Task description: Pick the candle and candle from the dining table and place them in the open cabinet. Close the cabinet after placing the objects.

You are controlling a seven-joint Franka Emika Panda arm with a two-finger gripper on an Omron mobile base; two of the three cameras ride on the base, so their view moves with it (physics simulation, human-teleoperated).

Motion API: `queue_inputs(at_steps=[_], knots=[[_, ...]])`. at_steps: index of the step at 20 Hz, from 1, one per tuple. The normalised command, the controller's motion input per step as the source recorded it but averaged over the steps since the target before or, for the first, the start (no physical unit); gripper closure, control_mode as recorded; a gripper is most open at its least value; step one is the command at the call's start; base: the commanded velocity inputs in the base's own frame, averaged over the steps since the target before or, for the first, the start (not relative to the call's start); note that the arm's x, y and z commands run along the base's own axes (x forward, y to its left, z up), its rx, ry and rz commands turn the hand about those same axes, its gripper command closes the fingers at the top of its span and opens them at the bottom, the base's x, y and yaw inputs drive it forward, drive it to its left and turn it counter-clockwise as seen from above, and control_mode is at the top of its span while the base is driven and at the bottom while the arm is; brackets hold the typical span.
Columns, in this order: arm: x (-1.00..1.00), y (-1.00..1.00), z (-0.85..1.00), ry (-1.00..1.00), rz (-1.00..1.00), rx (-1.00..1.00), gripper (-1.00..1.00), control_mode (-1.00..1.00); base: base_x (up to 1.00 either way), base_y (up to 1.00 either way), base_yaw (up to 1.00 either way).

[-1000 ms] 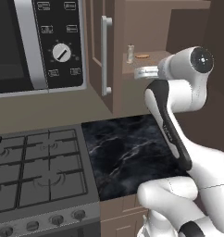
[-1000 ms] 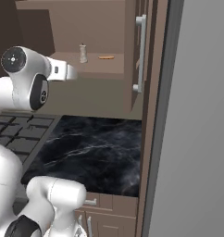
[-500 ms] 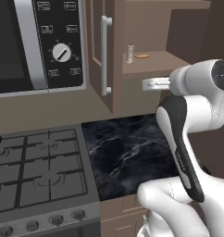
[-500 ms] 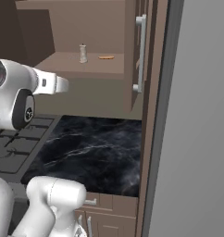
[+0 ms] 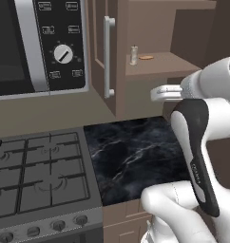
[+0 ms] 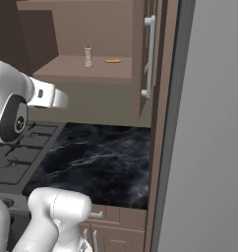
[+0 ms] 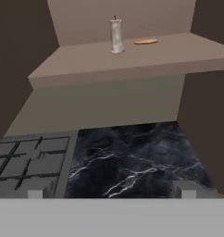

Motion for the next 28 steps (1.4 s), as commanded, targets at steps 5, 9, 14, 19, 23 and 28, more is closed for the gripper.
queue_inputs(at_steps=[5,9,14,19,23,28], knots=[[-0.27,0.0,-0.07,0.13,0.0,0.0,-1.0,-1.0,0.0,0.0,0.0],[-0.25,0.0,-0.09,0.05,0.0,0.0,-1.0,-1.0,0.0,0.0,0.0],[-0.14,0.0,-0.01,0.06,0.0,0.0,-1.0,-1.0,0.0,0.0,0.0],[-0.27,-0.16,-0.17,0.01,0.0,0.0,-1.0,-1.0,0.0,0.0,0.0],[-0.23,-0.08,-0.26,0.0,0.0,-0.01,-1.0,-1.0,0.0,0.0,0.0],[-0.03,0.0,-0.09,0.0,0.0,0.0,-1.0,1.0,0.0,0.0,0.0]])
